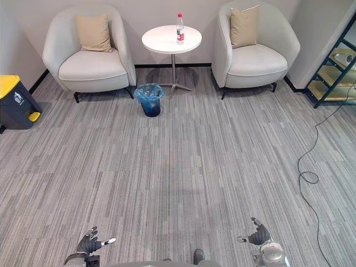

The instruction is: Gather rubbish on tea table into small bin, then transfer packed bag to large trash can.

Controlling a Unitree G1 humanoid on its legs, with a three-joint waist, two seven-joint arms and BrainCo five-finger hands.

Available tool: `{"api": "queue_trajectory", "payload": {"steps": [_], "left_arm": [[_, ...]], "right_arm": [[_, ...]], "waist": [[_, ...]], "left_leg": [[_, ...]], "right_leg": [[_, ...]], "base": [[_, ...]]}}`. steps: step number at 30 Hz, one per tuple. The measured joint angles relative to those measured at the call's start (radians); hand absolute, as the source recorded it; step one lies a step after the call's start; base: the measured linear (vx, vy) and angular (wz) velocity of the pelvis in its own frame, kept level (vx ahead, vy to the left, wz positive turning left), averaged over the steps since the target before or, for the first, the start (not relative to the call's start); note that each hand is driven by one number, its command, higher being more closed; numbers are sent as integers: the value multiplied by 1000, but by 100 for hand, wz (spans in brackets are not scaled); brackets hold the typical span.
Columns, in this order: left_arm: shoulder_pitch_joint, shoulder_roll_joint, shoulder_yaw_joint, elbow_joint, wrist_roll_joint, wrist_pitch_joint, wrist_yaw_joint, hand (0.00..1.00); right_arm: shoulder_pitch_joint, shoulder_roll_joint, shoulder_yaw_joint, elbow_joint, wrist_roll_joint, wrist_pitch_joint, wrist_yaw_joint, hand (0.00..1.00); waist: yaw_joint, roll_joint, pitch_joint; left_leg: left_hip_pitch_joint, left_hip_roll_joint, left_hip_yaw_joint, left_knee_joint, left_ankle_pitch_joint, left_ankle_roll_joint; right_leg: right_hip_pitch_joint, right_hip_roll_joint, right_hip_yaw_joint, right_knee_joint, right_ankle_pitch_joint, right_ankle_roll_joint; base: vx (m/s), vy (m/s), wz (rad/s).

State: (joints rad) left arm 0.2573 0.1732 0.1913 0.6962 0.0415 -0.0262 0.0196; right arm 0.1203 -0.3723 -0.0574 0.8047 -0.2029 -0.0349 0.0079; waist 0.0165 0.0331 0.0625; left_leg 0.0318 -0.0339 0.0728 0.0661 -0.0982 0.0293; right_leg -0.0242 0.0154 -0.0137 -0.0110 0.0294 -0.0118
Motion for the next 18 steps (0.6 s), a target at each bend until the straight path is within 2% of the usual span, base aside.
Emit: {"api": "queue_trajectory", "payload": {"steps": [5,18], "left_arm": [[0,18,-2,-2,10,0,-18,0],[-3,28,-4,-47,10,3,-19,0]], "right_arm": [[1,-29,36,0,-3,-1,17,0],[-38,-25,33,6,3,2,11,0]], "waist": [[-1,1,2],[0,-5,24]], "left_leg": [[1,11,1,-5,0,-1],[-27,17,21,-2,-8,-16]], "right_leg": [[0,11,-1,-10,1,-2],[-40,17,16,-4,1,-2]], "base": [[6,-4,0],[24,3,-5]]}}
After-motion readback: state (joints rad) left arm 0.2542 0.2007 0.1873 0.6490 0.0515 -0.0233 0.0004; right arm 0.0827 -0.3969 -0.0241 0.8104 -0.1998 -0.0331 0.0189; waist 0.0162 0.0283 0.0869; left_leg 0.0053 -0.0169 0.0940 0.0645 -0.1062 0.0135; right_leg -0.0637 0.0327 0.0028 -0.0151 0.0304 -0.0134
